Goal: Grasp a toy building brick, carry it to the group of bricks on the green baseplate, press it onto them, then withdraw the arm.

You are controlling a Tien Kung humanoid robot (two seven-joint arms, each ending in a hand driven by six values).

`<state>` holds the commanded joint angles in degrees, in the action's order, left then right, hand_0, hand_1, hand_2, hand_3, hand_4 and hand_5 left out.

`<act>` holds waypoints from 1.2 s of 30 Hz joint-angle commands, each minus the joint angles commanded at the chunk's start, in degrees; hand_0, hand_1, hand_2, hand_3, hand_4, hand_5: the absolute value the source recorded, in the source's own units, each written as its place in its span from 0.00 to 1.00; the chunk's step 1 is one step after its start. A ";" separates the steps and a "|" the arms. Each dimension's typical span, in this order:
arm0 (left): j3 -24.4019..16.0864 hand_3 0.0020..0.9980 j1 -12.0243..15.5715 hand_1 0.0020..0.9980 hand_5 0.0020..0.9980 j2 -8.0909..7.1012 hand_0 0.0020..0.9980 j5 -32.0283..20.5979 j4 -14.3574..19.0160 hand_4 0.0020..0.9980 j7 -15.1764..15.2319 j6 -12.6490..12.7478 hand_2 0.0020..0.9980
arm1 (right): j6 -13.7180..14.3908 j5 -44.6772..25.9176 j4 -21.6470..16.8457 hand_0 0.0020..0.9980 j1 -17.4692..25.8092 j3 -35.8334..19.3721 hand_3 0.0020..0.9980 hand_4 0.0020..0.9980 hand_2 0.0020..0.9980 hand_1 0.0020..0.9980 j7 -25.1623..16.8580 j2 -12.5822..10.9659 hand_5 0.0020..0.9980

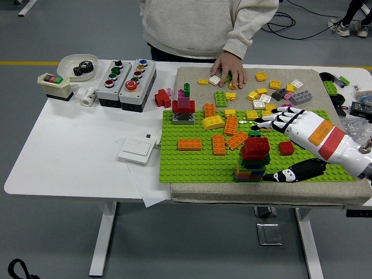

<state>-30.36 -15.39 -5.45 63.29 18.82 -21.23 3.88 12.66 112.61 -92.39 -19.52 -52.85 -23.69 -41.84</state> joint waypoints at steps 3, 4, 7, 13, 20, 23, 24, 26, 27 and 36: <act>-0.07 0.59 -0.01 0.70 0.67 0.01 0.67 0.16 0.01 0.67 -0.02 -0.05 0.72 | 0.34 0.86 -0.81 0.85 0.86 -0.10 0.80 1.00 0.80 0.77 -0.28 -0.11 0.68; -0.08 0.59 -0.01 0.70 0.67 0.01 0.67 0.18 0.01 0.67 -0.03 -0.06 0.72 | 0.37 0.93 -0.89 0.85 0.94 -0.11 0.80 1.00 0.80 0.77 -0.30 -0.13 0.68; -0.15 0.59 -0.04 0.70 0.66 0.00 0.67 0.32 0.00 0.67 -0.03 -0.11 0.72 | 0.61 1.86 -2.01 0.85 2.00 -0.24 0.80 0.99 0.79 0.77 -0.48 -0.45 0.68; -0.18 0.59 -0.12 0.70 0.66 -0.02 0.67 0.47 0.04 0.67 -0.05 -0.19 0.72 | 0.41 3.26 -2.20 0.85 2.64 0.30 0.78 0.98 0.79 0.77 -0.49 -0.73 0.68; -0.16 0.59 -0.16 0.70 0.66 -0.03 0.67 0.38 0.07 0.67 -0.09 -0.22 0.72 | 0.54 3.96 -1.10 0.85 2.45 0.33 0.78 0.98 0.79 0.77 -0.52 -0.29 0.68; -0.15 0.59 -0.20 0.70 0.66 -0.03 0.67 0.39 0.08 0.67 -0.09 -0.24 0.72 | 0.52 4.01 -0.65 0.85 2.14 0.39 0.77 0.97 0.79 0.77 -0.53 -0.15 0.68; -0.14 0.59 -0.20 0.70 0.66 -0.03 0.67 0.37 0.08 0.67 -0.09 -0.24 0.72 | 0.50 4.02 -0.57 0.85 2.10 0.40 0.77 0.97 0.79 0.77 -0.52 -0.13 0.68; -0.13 0.59 -0.18 0.70 0.66 -0.02 0.67 0.29 0.07 0.67 -0.10 -0.23 0.72 | 0.45 4.00 -0.31 0.85 2.03 0.44 0.77 0.97 0.79 0.77 -0.51 -0.09 0.68; -0.15 0.59 -0.17 0.70 0.66 -0.01 0.67 0.27 0.07 0.67 -0.11 -0.23 0.72 | 0.44 3.98 -0.17 0.85 2.02 0.46 0.77 0.97 0.79 0.77 -0.53 -0.09 0.68; -0.22 0.59 -0.23 0.70 0.66 -0.02 0.67 0.60 0.10 0.67 -0.11 -0.34 0.72 | 0.43 4.24 1.01 0.85 1.84 0.45 0.76 0.97 0.79 0.77 -0.64 0.10 0.68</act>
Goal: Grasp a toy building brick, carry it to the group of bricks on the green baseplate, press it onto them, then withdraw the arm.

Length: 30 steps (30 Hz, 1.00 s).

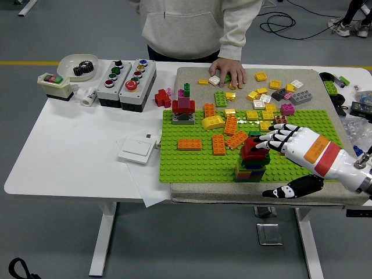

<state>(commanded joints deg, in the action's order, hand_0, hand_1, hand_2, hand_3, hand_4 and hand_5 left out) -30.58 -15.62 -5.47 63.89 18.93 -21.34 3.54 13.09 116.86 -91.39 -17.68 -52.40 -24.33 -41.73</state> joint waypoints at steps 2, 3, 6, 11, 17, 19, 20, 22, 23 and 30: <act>0.02 0.59 0.01 0.70 0.66 0.00 0.67 -0.05 0.00 0.67 0.00 0.01 0.72 | -0.02 0.09 0.07 0.85 0.04 0.00 0.76 0.97 0.79 0.77 -0.01 -0.03 0.68; 0.01 0.59 0.01 0.70 0.66 0.00 0.67 -0.07 0.00 0.67 -0.01 0.02 0.72 | -0.05 0.12 0.08 0.85 0.06 0.01 0.76 0.97 0.79 0.77 -0.01 -0.06 0.68; 0.05 0.59 -0.02 0.70 0.66 -0.04 0.67 -0.14 0.01 0.67 0.00 0.03 0.72 | -0.14 0.16 -0.10 0.85 0.15 0.08 0.76 0.96 0.79 0.76 -0.06 -0.13 0.68; 0.04 0.59 -0.10 0.70 0.66 -0.07 0.67 -0.05 0.03 0.67 0.00 -0.02 0.72 | -0.19 0.25 -0.22 0.85 0.07 0.35 0.76 0.96 0.79 0.76 -0.05 -0.08 0.68; 0.04 0.59 -0.08 0.70 0.66 -0.06 0.67 -0.13 0.04 0.67 -0.02 -0.01 0.72 | -0.31 0.44 0.17 0.84 -0.10 0.80 0.76 0.96 0.79 0.76 0.07 0.12 0.67; 0.04 0.59 -0.10 0.70 0.66 -0.05 0.67 -0.08 0.05 0.67 -0.02 -0.04 0.72 | -0.32 0.52 0.38 0.84 -0.17 0.86 0.76 0.96 0.79 0.76 0.12 0.23 0.67; 0.03 0.59 -0.11 0.70 0.66 -0.05 0.67 -0.05 0.05 0.67 -0.03 -0.05 0.72 | -0.32 0.55 0.43 0.84 -0.18 0.87 0.76 0.96 0.79 0.76 0.15 0.27 0.67; 0.02 0.59 -0.12 0.70 0.66 -0.04 0.67 -0.03 0.05 0.67 -0.04 -0.05 0.72 | -0.30 0.64 0.40 0.84 -0.15 0.90 0.76 0.96 0.79 0.76 0.17 0.29 0.67; 0.03 0.59 -0.11 0.70 0.66 -0.04 0.67 -0.07 0.05 0.67 -0.03 -0.03 0.72 | -0.28 0.72 0.31 0.84 -0.12 0.92 0.76 0.96 0.78 0.76 0.20 0.29 0.67; 0.01 0.59 -0.12 0.70 0.66 -0.05 0.67 0.03 0.05 0.67 -0.04 -0.07 0.72 | -0.09 1.30 -0.50 0.83 0.13 0.78 0.75 0.96 0.78 0.76 0.41 0.18 0.66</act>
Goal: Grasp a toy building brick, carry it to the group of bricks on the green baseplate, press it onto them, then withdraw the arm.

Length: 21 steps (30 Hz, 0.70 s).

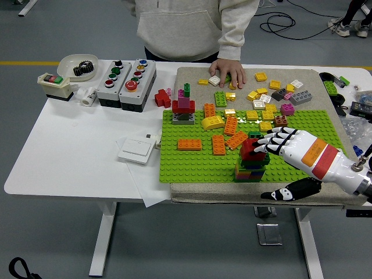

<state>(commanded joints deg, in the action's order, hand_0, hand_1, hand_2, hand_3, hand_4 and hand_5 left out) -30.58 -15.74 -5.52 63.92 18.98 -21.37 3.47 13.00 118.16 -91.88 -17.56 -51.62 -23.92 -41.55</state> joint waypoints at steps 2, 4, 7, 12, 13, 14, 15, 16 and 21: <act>0.01 0.59 -0.01 0.70 0.66 -0.01 0.67 0.00 -0.01 0.67 0.02 0.00 0.72 | 0.08 0.05 -0.17 0.83 0.05 -0.04 0.75 0.96 0.78 0.76 0.02 -0.06 0.66; 0.00 0.59 -0.03 0.70 0.66 -0.02 0.67 0.03 0.01 0.67 0.00 -0.03 0.72 | 0.17 0.09 -0.33 0.83 0.13 -0.11 0.75 0.96 0.78 0.76 0.04 -0.11 0.66; -0.01 0.59 -0.05 0.70 0.66 -0.03 0.67 0.02 0.00 0.67 -0.01 -0.02 0.72 | 0.26 0.15 -0.47 0.82 0.25 -0.16 0.75 0.96 0.78 0.76 0.07 -0.16 0.66; -0.02 0.59 -0.09 0.70 0.66 -0.04 0.67 0.03 0.01 0.68 -0.01 -0.02 0.72 | 0.30 0.35 -0.59 0.82 0.48 -0.19 0.75 0.96 0.78 0.76 0.16 -0.15 0.66; -0.02 0.59 -0.08 0.70 0.66 -0.04 0.67 0.01 0.01 0.68 -0.02 -0.01 0.72 | 0.30 0.36 -0.61 0.82 0.50 -0.19 0.75 0.96 0.78 0.76 0.17 -0.15 0.66; -0.01 0.59 -0.08 0.70 0.66 -0.05 0.67 0.00 0.00 0.68 -0.02 0.00 0.72 | 0.32 0.35 -0.65 0.82 0.52 -0.19 0.75 0.96 0.78 0.76 0.17 -0.16 0.66; -0.03 0.59 -0.08 0.70 0.66 -0.04 0.67 0.01 0.00 0.68 -0.03 0.00 0.72 | 0.38 0.31 -0.73 0.82 0.52 -0.21 0.75 0.96 0.78 0.76 0.17 -0.17 0.66; -0.04 0.59 -0.08 0.70 0.66 -0.04 0.67 0.04 0.01 0.68 -0.03 -0.02 0.72 | 0.42 0.27 -0.80 0.82 0.53 -0.25 0.75 0.96 0.78 0.76 0.17 -0.17 0.66; -0.04 0.59 -0.11 0.70 0.66 -0.04 0.67 0.13 0.01 0.67 -0.02 -0.05 0.72 | 0.96 -0.03 -1.31 0.82 0.61 -0.63 0.75 0.95 0.78 0.76 0.16 -0.21 0.65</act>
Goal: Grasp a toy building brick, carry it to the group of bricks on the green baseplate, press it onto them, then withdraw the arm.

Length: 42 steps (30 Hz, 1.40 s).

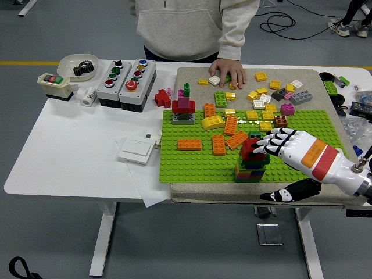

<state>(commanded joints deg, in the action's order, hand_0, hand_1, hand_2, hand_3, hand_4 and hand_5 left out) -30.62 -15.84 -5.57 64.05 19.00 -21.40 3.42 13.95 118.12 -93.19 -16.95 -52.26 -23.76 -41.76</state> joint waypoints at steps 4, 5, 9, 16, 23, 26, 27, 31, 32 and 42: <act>-0.02 0.59 -0.02 0.70 0.66 0.00 0.67 0.05 -0.01 0.67 0.01 -0.01 0.72 | 0.34 -0.12 -0.64 0.82 0.35 -0.94 0.75 0.95 0.78 0.76 0.01 -0.04 0.65; -0.02 0.59 -0.02 0.70 0.66 0.00 0.67 0.05 -0.01 0.67 0.01 -0.01 0.72 | 0.34 -0.12 -0.68 0.82 0.38 -1.00 0.75 0.95 0.78 0.76 0.01 -0.05 0.65; -0.02 0.59 -0.02 0.70 0.66 0.00 0.67 0.03 0.00 0.67 -0.01 -0.02 0.72 | 0.17 0.37 -0.75 0.81 1.13 -1.31 0.75 0.95 0.78 0.75 0.05 -0.25 0.64; -0.06 0.59 -0.04 0.70 0.66 -0.02 0.67 0.13 0.01 0.67 -0.03 -0.05 0.72 | 0.10 0.69 -0.18 0.81 2.13 -1.60 0.75 0.95 0.78 0.75 0.06 -0.31 0.63; -0.01 0.59 -0.17 0.70 0.66 -0.01 0.67 0.08 0.05 0.67 -0.02 -0.06 0.72 | -0.08 0.85 0.21 0.81 2.53 -1.42 0.74 0.95 0.78 0.75 0.13 -0.15 0.63; -0.01 0.59 -0.15 0.70 0.66 0.00 0.67 0.01 0.05 0.67 -0.03 -0.05 0.72 | -0.12 0.86 0.09 0.81 2.61 -1.29 0.74 0.95 0.78 0.75 0.15 -0.13 0.63; 0.00 0.59 -0.14 0.70 0.66 0.01 0.67 0.00 0.04 0.67 -0.03 -0.05 0.72 | -0.13 0.87 0.02 0.80 2.65 -1.23 0.74 0.95 0.78 0.74 0.16 -0.12 0.63; -0.01 0.59 -0.15 0.70 0.66 0.03 0.67 0.04 0.06 0.67 -0.02 -0.08 0.72 | -0.19 0.93 -0.15 0.80 2.81 -0.97 0.74 0.95 0.78 0.74 0.23 -0.10 0.63; -0.01 0.59 -0.15 0.70 0.66 0.03 0.67 0.06 0.05 0.67 -0.02 -0.08 0.72 | -0.20 0.93 -0.14 0.80 2.83 -0.91 0.74 0.95 0.78 0.74 0.25 -0.07 0.63; -0.04 0.59 -0.17 0.70 0.66 0.00 0.67 0.12 0.07 0.67 -0.04 -0.12 0.72 | -0.07 0.83 -0.11 0.80 2.71 -0.91 0.74 0.95 0.78 0.74 0.32 0.06 0.63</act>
<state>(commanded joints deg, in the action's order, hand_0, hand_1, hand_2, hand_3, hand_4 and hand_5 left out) -30.65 -16.01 -5.57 64.17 19.06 -21.44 3.30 13.88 118.95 -93.30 -14.23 -53.17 -23.44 -41.70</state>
